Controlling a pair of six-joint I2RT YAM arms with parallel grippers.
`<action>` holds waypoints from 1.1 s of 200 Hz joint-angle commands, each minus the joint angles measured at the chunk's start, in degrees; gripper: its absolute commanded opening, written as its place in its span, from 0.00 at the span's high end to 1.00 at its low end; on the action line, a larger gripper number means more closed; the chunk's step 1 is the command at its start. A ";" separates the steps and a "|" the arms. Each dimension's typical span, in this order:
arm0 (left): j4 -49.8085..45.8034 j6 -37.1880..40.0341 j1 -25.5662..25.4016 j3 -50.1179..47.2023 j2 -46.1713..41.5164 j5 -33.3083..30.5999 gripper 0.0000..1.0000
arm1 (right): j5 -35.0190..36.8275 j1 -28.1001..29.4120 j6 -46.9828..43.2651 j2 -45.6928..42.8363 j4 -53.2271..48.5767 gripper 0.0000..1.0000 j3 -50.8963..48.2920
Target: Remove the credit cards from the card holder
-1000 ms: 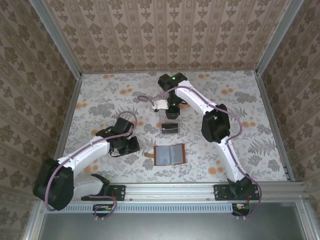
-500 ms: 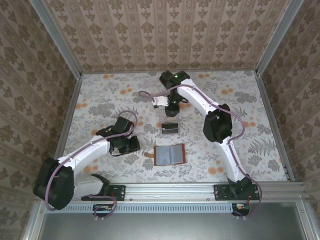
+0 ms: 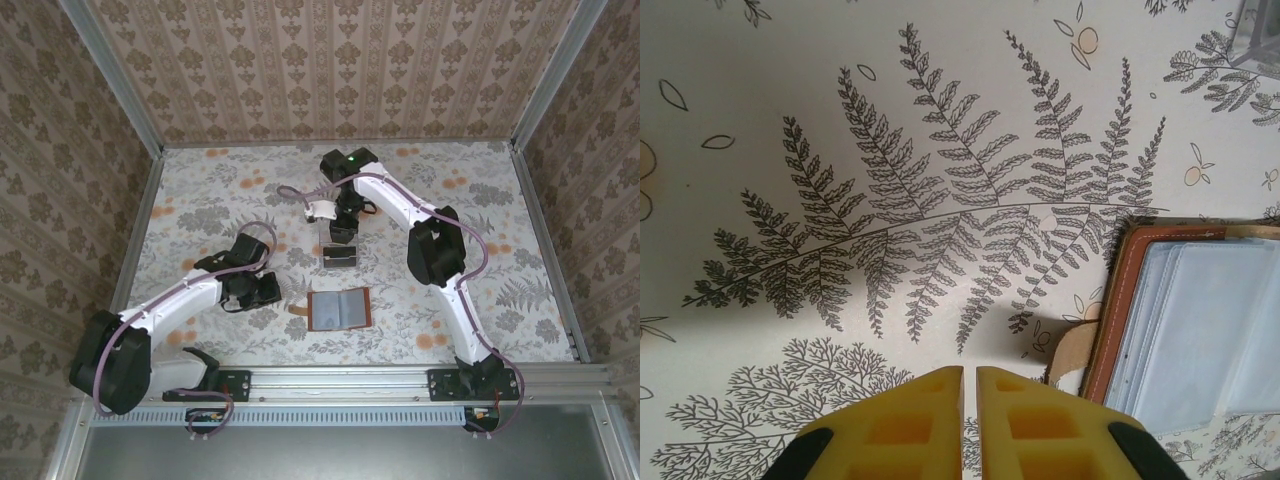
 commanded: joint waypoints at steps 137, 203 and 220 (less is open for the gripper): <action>-0.24 1.24 0.33 0.67 0.41 0.60 0.88 | -1.85 0.10 -0.23 1.89 -1.07 1.00 0.84; -0.61 1.38 0.37 1.11 0.60 0.51 0.88 | -0.55 -0.42 0.05 4.43 -5.68 0.83 6.22; -0.73 1.47 0.39 1.40 0.60 0.43 0.88 | 0.85 -0.70 0.83 3.42 -4.11 0.81 6.07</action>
